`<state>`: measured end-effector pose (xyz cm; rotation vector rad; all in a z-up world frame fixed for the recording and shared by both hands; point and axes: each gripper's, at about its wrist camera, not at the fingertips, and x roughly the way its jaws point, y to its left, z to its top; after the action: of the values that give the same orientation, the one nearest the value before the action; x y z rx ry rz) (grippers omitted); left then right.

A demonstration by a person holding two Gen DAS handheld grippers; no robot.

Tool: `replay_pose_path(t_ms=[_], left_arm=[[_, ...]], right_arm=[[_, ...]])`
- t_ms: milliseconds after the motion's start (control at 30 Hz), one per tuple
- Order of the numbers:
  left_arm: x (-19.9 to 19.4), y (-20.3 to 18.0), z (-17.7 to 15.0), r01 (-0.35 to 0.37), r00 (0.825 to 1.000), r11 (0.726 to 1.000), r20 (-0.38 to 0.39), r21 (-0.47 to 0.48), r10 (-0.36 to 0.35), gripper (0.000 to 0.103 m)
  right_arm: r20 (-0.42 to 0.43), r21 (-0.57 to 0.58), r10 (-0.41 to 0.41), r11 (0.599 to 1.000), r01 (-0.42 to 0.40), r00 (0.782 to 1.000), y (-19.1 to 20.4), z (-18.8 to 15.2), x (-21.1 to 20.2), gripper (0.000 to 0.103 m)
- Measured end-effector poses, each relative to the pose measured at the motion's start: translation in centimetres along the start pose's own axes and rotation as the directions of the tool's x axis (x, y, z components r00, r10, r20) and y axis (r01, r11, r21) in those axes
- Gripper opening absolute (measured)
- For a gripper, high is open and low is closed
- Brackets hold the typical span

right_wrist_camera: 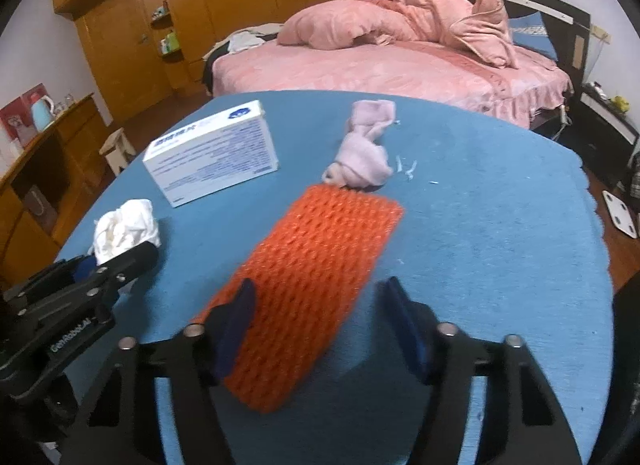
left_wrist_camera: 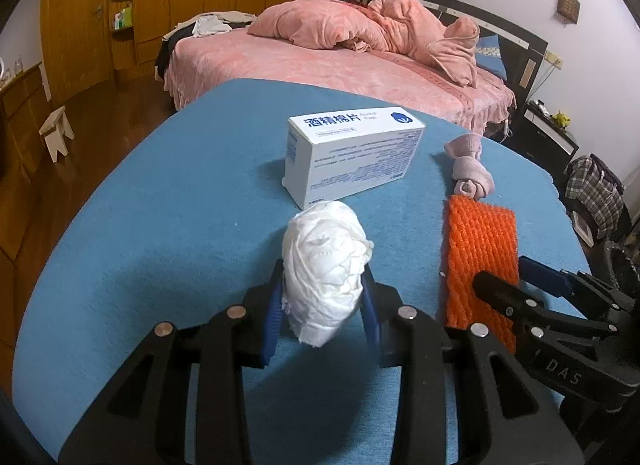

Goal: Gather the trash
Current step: 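Grasp the orange mesh sheet with the right tool while the left tool holds the tissue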

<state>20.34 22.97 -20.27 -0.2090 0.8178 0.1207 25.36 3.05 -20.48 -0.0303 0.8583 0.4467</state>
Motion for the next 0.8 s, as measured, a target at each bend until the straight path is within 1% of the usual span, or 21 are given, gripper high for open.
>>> replay_pose_path(t_ms=[67,100,133,167,233,300,500,800], left_arm=[[0.1,0.0,0.0,0.0,1.0,1.0,-0.003,0.002,0.0,0.033],[0.1,-0.1,0.1,0.0,1.0,1.0,-0.004,0.004,0.0,0.033],[0.1,-0.1,0.1,0.0,1.0,1.0,-0.004,0.005,0.0,0.033],[0.1,-0.2,0.1,-0.001,1.0,1.0,-0.003,0.007,0.001,0.033],[0.1,-0.2,0.0,-0.002,1.0,1.0,-0.004,0.01,0.002,0.033],[0.2,-0.2,0.0,-0.004,1.0,1.0,-0.007,0.013,0.004,0.033],[0.3,-0.3,0.0,-0.006,1.0,1.0,-0.009,0.012,0.006,0.033],[-0.9,-1.5,-0.2,-0.015,0.999,0.998,0.035,0.06,0.013,0.033]], right_arm=[[0.004,-0.006,0.013,1.0,-0.013,1.0,0.3,-0.2,-0.1,0.041],[0.006,-0.005,0.017,1.0,-0.017,1.0,0.4,-0.2,-0.2,0.038],[0.008,-0.001,0.019,1.0,-0.019,1.0,0.3,-0.3,-0.3,0.033],[0.009,0.003,0.021,1.0,-0.021,1.0,0.3,-0.3,-0.3,0.03],[0.012,0.011,0.027,1.0,-0.027,1.0,0.3,-0.4,-0.5,0.026],[0.015,0.011,0.029,1.0,-0.029,0.999,0.4,-0.4,-0.8,0.014],[0.023,0.027,0.037,0.999,-0.038,0.999,-0.2,-0.3,-1.7,0.013],[0.07,0.043,0.025,0.999,-0.028,0.997,-1.8,0.0,-4.5,0.011]])
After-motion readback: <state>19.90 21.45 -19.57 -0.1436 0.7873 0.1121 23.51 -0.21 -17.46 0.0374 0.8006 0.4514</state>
